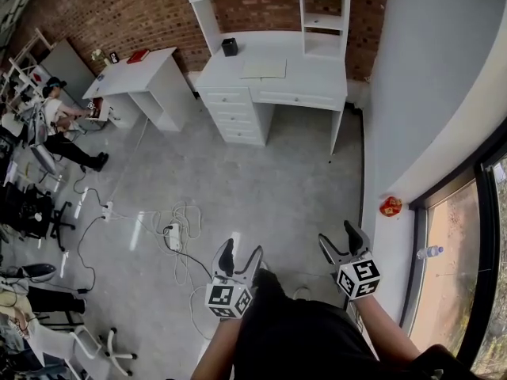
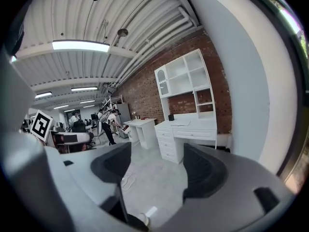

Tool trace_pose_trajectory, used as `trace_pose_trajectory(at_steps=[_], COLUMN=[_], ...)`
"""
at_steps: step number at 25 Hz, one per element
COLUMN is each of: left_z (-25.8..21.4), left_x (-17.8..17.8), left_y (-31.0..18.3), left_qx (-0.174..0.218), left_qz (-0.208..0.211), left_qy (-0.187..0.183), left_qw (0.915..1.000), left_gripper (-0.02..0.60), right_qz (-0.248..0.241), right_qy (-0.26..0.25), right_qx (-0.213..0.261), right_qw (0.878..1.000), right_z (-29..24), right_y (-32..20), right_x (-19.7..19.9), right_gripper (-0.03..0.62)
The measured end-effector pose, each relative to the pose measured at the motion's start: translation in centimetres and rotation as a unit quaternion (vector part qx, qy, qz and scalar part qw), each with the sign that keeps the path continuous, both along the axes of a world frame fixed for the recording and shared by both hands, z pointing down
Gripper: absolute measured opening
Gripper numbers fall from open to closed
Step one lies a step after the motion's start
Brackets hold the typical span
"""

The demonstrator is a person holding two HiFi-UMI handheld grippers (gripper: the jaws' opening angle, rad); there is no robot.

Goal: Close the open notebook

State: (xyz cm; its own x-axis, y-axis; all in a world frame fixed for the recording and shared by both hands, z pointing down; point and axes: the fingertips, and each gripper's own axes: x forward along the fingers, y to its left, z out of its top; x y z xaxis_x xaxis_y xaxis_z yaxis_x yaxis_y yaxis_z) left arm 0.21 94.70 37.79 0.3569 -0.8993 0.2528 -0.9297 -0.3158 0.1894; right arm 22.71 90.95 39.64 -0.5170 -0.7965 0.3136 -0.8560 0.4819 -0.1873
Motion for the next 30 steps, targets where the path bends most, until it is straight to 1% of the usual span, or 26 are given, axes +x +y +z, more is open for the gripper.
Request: trace_pose_trajectory(at_steps=[5,10,13,16,19,24,30], left_z=[0.6,2.5,3.6,3.2,2.4,1.3,0.6], left_x=[-1.2,-2.4,-3.1,-4.4,-7.1,-11.3,-15.4], left_y=[-3.2,-9.3,-14.4,-19.9,-25.1,-32.5,-40.3], left_qx=[-0.003,-0.007,-0.015,-0.014,-0.011,-0.010,-0.010], left_qz=[0.003,0.010,0.022,0.032,0.031,0.027,0.041], left_qy=[-0.007,0.008,0.020,0.026,0.033,0.038,0.038], left_qw=[1.0000,0.9999,0.9995,0.9991,0.9989,0.9989,0.9984], left_gripper=[0.316,0.316,0.316,0.316,0.316,0.316,0.316], right_qz=[0.004,-0.012,-0.014,-0.011,-0.012,-0.014,-0.017], right_qy=[0.000,0.004,0.011,0.014,0.010,0.022,0.017], right_qx=[-0.015,-0.025,-0.027,-0.037,-0.039,-0.028,-0.043], right_qw=[1.000,1.000,0.999,0.999,0.999,0.999,0.999], right_z=[1.4,2.9,3.4,3.3,2.4,0.4,0.6], right_y=[-2.1,-6.6,-11.2,-16.8,-22.7,-31.2,-38.7], right_x=[-0.9,-3.0,-4.7,-6.8,-9.6,-13.6,-18.6], right_gripper=[0.323,0.322,0.322,0.322,0.322,0.322,0.321])
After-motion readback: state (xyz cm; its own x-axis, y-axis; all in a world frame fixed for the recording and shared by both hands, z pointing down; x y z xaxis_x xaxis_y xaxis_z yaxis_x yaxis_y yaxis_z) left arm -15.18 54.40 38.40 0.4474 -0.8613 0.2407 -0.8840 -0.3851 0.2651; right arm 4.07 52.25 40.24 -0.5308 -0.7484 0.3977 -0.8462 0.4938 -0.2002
